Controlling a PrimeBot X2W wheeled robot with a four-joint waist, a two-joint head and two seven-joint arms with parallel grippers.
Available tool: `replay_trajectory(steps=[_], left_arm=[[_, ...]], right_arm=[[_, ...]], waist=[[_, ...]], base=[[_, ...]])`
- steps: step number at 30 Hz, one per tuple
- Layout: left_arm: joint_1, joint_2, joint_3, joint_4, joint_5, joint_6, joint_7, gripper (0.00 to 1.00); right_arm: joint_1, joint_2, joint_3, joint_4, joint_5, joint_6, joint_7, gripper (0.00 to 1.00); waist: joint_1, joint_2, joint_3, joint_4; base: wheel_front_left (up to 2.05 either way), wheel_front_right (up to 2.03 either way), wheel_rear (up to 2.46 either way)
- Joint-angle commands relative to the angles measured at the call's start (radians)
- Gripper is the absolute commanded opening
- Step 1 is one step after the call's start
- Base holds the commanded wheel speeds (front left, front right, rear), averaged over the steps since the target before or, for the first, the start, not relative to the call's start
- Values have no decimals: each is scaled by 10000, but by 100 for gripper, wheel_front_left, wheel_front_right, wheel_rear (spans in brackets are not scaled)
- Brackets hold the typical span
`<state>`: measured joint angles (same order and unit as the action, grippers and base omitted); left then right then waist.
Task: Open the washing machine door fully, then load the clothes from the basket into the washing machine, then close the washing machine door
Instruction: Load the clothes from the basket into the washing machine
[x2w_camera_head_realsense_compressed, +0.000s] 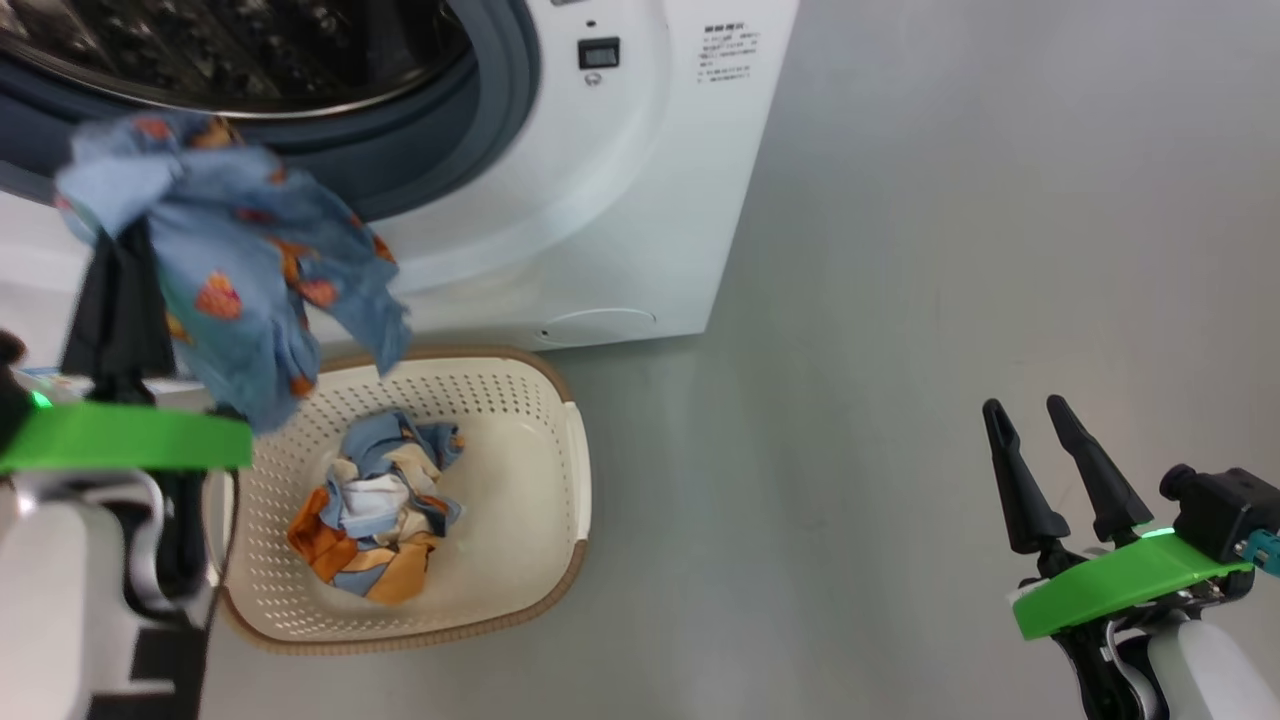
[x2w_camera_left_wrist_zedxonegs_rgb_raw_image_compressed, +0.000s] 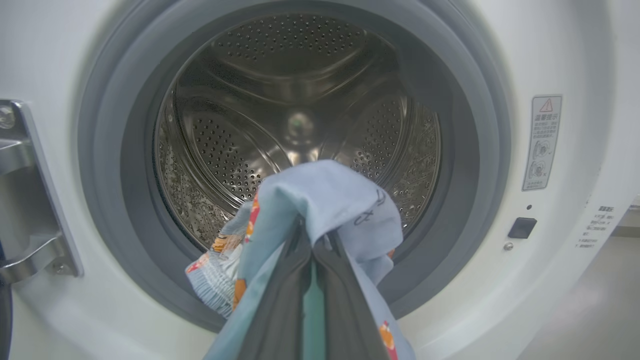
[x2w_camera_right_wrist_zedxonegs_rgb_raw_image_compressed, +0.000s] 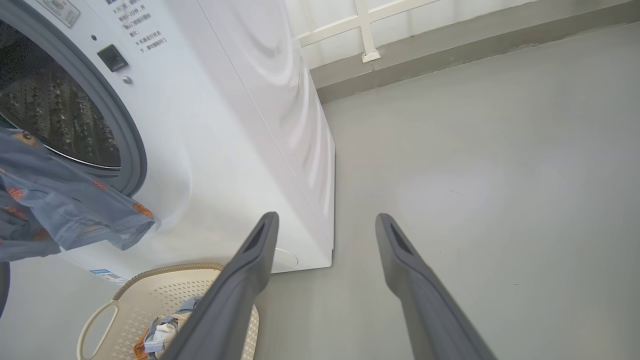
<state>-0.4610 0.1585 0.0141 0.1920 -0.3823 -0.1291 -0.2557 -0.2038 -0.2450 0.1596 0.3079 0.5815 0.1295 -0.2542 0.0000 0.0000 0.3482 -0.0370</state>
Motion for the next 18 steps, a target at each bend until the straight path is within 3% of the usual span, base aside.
replay_trajectory(steps=[1,18], left_arm=[[-543,471,342,-26,40,-15,-61,0],[-4592,1400,-216,3939,-475,-15,-61,0]], right_arm=[[-116,-4,185,-224,-75,12,-76,100],[-623,423,339,-258,-105,12,-76,100]], waist=[[0,0,355,-247],[0,0,1278,-1105]], base=[[0,0,0],[0,0,0]])
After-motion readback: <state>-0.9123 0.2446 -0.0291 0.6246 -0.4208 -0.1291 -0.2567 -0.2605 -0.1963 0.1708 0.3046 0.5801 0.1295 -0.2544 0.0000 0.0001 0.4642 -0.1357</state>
